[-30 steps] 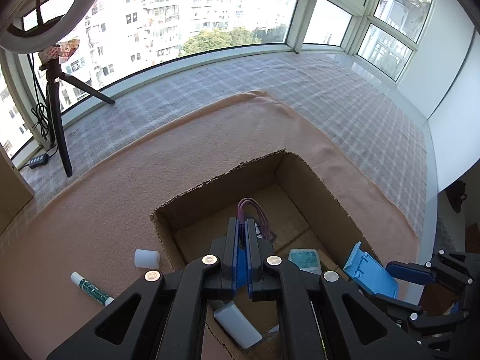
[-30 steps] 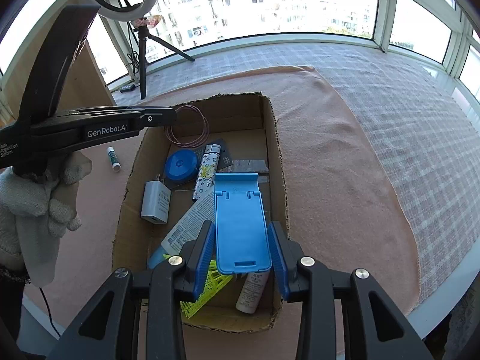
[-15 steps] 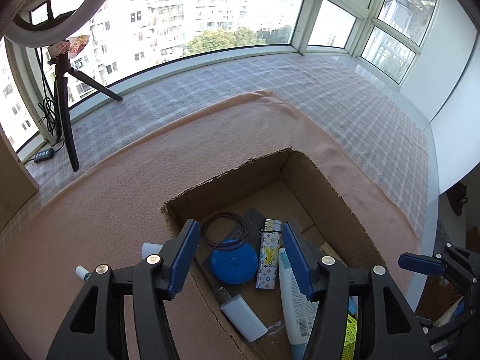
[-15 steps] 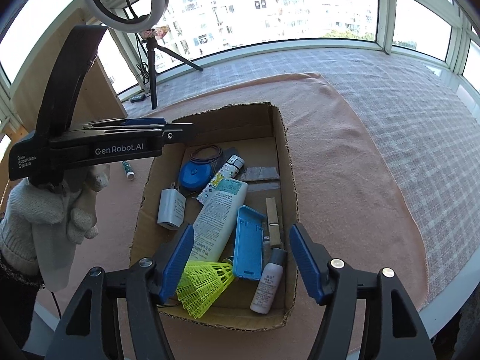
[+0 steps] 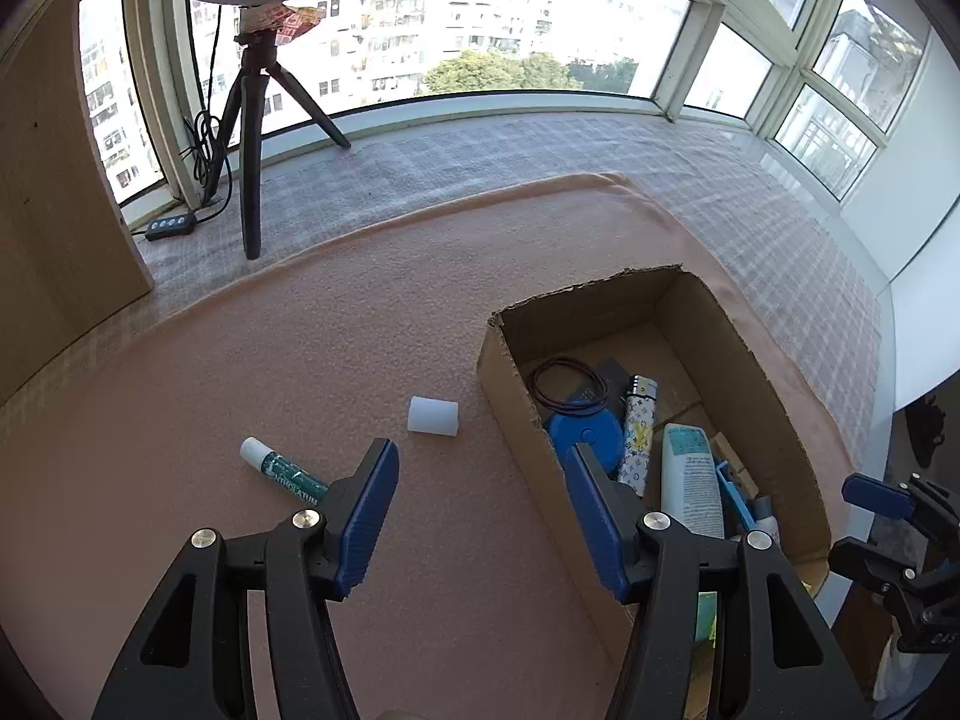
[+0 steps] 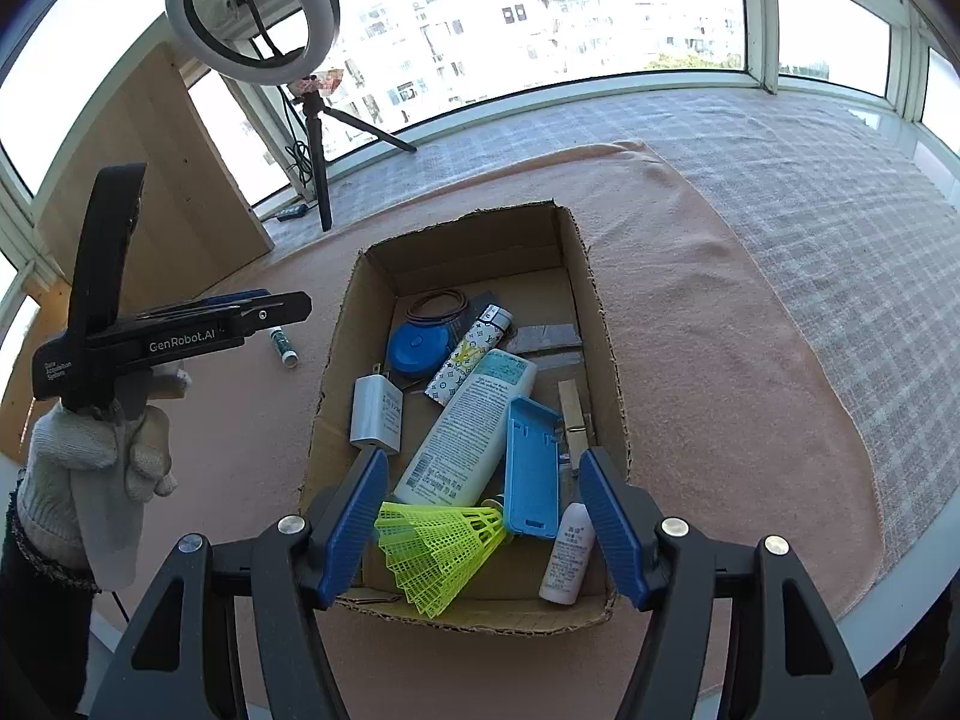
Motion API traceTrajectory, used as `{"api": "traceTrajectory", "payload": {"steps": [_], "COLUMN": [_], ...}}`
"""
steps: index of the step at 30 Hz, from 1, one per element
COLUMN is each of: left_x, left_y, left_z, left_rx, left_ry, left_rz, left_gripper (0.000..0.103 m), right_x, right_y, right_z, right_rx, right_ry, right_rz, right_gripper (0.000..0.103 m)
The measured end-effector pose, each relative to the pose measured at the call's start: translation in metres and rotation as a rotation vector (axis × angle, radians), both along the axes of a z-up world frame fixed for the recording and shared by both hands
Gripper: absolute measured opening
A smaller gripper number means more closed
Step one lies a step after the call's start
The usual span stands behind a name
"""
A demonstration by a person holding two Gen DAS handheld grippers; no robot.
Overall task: Organize objects
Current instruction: 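Withdraw the left tool from the box toward the white cap on the table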
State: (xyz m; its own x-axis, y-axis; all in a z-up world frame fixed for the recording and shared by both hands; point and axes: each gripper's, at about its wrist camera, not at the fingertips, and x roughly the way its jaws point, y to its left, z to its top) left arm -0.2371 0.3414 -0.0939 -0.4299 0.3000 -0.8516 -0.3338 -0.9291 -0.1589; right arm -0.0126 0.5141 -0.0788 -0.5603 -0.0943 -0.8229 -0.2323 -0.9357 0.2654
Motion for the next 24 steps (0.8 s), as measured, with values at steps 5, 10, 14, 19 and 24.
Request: {"api": "traceTrajectory", "payload": {"steps": [5, 10, 14, 19, 24], "left_x": [0.006, 0.007, 0.004, -0.007, -0.022], "left_y": [-0.042, -0.076, -0.091, -0.103, -0.088], "left_z": [-0.006, -0.013, -0.019, -0.026, -0.030], "left_rx": [-0.001, 0.000, 0.000, 0.037, 0.035], "left_ry": [-0.017, -0.032, -0.048, -0.073, -0.082], "left_rz": [0.076, 0.150, 0.184, 0.228, 0.187], "left_gripper": [0.064, 0.064, 0.064, 0.064, 0.064], "right_x": [-0.003, -0.007, -0.013, -0.019, -0.022], "right_y": [-0.013, -0.027, -0.034, -0.044, -0.050], "right_z": [0.003, 0.008, 0.013, 0.016, 0.022], "right_rx": [-0.014, -0.018, -0.026, -0.037, -0.045], "right_ry": [0.012, 0.026, 0.039, 0.048, 0.064], "right_rz": [0.020, 0.053, 0.066, 0.094, 0.101], "right_gripper": [0.062, 0.062, 0.062, 0.062, 0.062]}}
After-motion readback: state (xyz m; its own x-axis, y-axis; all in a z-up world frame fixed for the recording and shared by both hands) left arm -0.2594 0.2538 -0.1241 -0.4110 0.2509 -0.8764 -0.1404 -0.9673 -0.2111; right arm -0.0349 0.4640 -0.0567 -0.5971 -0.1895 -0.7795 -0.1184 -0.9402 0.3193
